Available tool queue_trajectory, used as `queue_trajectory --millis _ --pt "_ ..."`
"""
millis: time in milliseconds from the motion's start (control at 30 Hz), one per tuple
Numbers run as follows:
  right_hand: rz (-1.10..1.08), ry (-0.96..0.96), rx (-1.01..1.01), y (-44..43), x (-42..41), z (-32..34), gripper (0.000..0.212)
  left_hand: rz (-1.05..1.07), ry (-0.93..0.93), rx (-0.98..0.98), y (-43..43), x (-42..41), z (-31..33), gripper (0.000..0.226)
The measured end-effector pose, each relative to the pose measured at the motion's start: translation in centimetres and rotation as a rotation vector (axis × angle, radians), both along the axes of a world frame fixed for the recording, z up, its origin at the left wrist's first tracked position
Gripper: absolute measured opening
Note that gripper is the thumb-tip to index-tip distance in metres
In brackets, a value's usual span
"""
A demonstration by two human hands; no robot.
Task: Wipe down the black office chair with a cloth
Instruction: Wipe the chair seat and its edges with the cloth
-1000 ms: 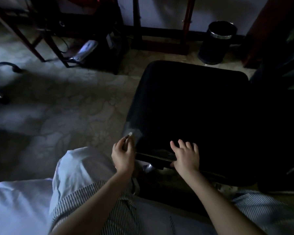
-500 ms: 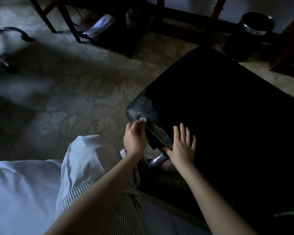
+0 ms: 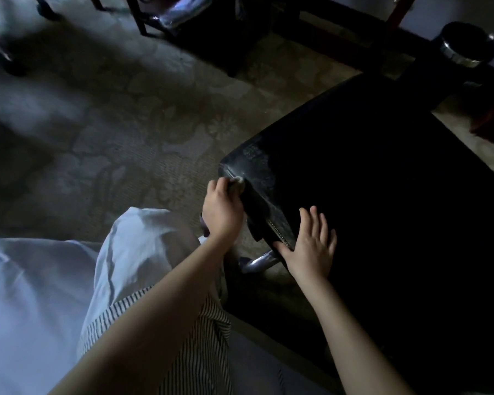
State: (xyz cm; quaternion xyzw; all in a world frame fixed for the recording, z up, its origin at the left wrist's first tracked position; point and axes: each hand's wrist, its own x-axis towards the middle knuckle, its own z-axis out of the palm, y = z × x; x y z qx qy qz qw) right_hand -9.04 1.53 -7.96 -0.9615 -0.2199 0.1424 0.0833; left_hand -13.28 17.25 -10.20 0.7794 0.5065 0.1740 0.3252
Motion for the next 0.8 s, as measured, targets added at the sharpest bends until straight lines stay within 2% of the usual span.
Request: queue_trajectory --millis 100,167,300,367,433,533,600,700,800 --pt "-0.019 -0.015 0.004 0.3 -0.1 -0.2 0.088 -0.061 -0.107 -0.001 -2.1 -0.3 0.3 0.020" --pt "-0.037 -0.052 0.040 0.4 -0.2 -0.3 0.088 -0.205 -0.166 0.040 -4.2 -1.2 0.4 0.016" --pt "-0.001 -0.034 -0.019 0.3 0.1 -0.4 0.086 -0.447 -0.168 0.082 -7.0 -2.1 0.4 0.010" --pt "0.007 -0.099 -0.002 0.2 0.3 -0.6 0.085 -0.414 -0.185 0.078 -6.6 -1.6 1.0 0.010" --pt "0.007 -0.143 0.037 0.1 0.4 -0.5 0.086 -0.257 -0.216 0.066 -4.9 -0.5 1.8 0.014" --pt "0.041 -0.037 -0.004 -0.1 0.7 -0.3 0.090 0.007 -0.186 -0.021 -1.0 1.2 1.9 0.023" --pt "0.054 -0.040 0.003 -0.3 0.8 -0.4 0.092 0.074 -0.150 -0.079 0.5 2.0 1.2 0.027" --pt "0.056 -0.042 0.018 -0.3 0.6 -0.6 0.093 0.015 -0.101 -0.014 0.1 2.3 0.6 0.027" --pt "0.030 -0.131 0.078 -0.2 0.5 -1.5 0.090 -0.197 -0.088 0.200 -3.3 1.5 0.5 0.019"
